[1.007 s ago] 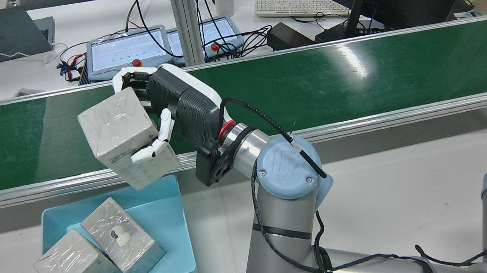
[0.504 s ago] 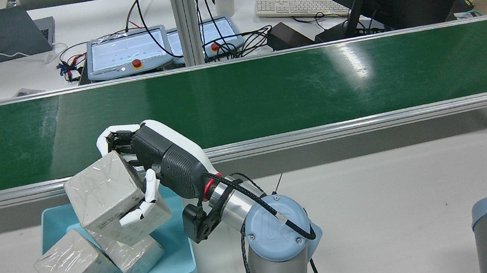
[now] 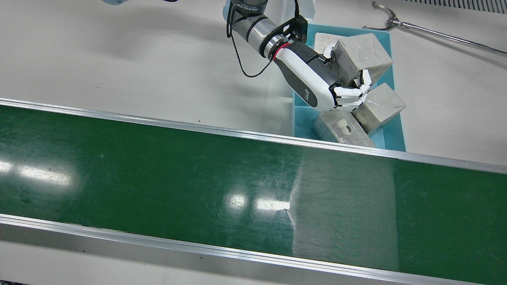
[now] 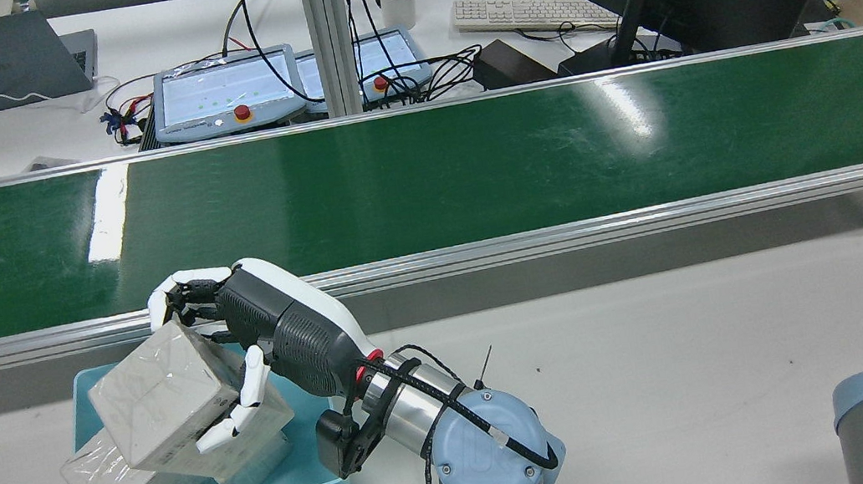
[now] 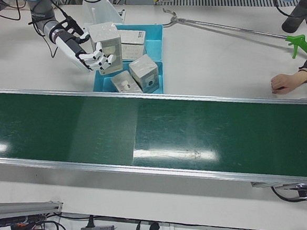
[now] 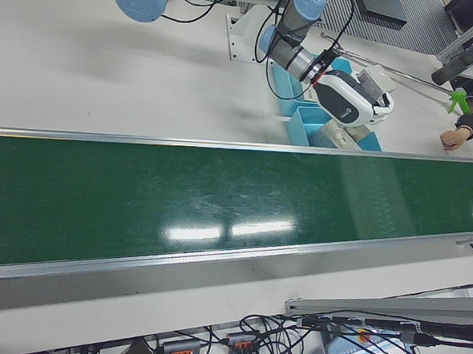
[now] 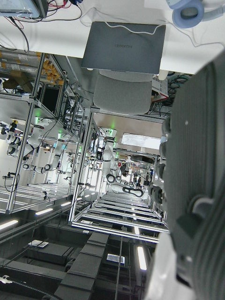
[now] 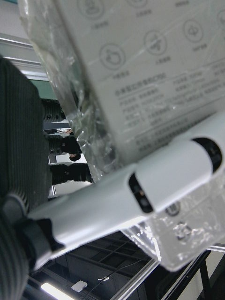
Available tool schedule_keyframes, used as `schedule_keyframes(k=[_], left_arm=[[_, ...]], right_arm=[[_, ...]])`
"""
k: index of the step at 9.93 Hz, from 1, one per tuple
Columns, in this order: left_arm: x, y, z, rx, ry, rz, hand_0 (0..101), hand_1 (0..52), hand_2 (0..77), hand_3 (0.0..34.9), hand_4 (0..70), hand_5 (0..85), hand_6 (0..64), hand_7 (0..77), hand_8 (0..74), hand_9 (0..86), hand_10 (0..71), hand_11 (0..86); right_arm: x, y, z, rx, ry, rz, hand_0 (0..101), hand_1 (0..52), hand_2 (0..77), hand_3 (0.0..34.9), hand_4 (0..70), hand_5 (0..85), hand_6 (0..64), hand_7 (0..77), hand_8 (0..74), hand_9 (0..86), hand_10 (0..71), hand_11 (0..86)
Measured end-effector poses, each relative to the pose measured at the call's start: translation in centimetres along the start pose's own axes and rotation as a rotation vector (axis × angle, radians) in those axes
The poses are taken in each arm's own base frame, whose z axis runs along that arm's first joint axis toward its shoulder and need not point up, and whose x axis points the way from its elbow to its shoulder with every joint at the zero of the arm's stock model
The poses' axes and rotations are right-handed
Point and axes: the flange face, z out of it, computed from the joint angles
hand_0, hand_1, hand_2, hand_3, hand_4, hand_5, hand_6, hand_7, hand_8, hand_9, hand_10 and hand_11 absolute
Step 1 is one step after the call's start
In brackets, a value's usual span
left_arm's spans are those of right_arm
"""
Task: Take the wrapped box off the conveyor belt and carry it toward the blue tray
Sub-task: 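Lift the box off the belt and carry it over the blue tray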
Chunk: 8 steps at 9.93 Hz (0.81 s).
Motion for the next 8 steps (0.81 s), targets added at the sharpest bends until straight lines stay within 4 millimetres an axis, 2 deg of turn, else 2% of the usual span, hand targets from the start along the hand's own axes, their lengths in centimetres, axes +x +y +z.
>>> schedule_keyframes(k=[1,2,3,4,5,6,7,8], left_arm=[[0.0,0.0,0.0,0.0,0.0,0.0,0,0.0,1.1,0.0,0.0,1.1,0.0,0.5,0.5,0.0,0.0,0.5],[0.0,0.0,0.0,0.0,0.0,0.0,0,0.0,1.1,0.0,0.0,1.1,0.0,0.5,0.5,0.0,0.5,0.0],[0.0,0.0,0.0,0.0,0.0,0.0,0,0.0,1.1,0.0,0.0,1.1,0.0,0.5,0.5,0.0,0.5,0.0],[0.0,0.0,0.0,0.0,0.0,0.0,0,0.0,0.5,0.0,0.0,1.1,0.0,0.5,0.5,0.0,0.5,0.5],[0.0,0.0,0.0,0.0,0.0,0.0,0,0.0,0.5,0.0,0.0,1.1,0.0,0.5,0.5,0.0,0.5,0.5],[0.0,0.0,0.0,0.0,0.0,0.0,0,0.0,1.1,0.0,0.0,1.1,0.0,0.5,0.5,0.0,0.5,0.0],[0.0,0.0,0.0,0.0,0.0,0.0,0,0.0,1.1,0.0,0.0,1.1,0.0,0.5,0.5,0.0,0.5,0.0],[0.0,0.0,0.0,0.0,0.0,0.0,0,0.0,0.5,0.0,0.0,1.1,0.0,0.5,0.5,0.0,0.5,0.0]], right_arm=[[0.4,0.1,-0.1,0.0,0.005,0.004,57,2.2,31.6,10.7,37.1,50.7,27.3,66.0,32.7,63.8,43.1,38.2],[0.5,0.2,-0.2,-0.002,0.006,0.009,59,12.0,22.9,13.7,29.5,44.2,19.1,56.2,24.5,57.3,37.1,33.3],[0.5,0.4,-0.2,-0.006,0.005,0.013,57,18.5,20.7,18.6,20.7,37.1,11.4,49.1,13.1,49.6,26.2,24.0],[0.3,0.7,-0.3,-0.012,0.004,0.017,50,10.4,17.5,19.0,10.9,27.8,2.7,42.5,0.0,41.5,15.3,14.2],[0.1,1.0,-0.4,-0.019,0.002,0.022,46,12.0,10.4,20.5,12.0,17.5,4.9,31.6,0.0,28.9,1.1,5.4],[-0.2,1.3,-0.7,-0.026,-0.001,0.026,45,12.0,12.5,20.0,13.1,22.9,4.4,18.0,0.0,10.4,0.0,1.6],[-1.2,1.6,-1.0,-0.037,-0.013,0.029,46,12.0,12.5,20.0,13.1,22.9,4.4,25.6,0.0,1.6,0.0,1.6],[-3.3,1.9,-1.2,-0.052,-0.038,0.028,46,12.5,13.6,20.6,15.3,23.5,6.0,25.6,0.0,4.4,0.0,1.6]])
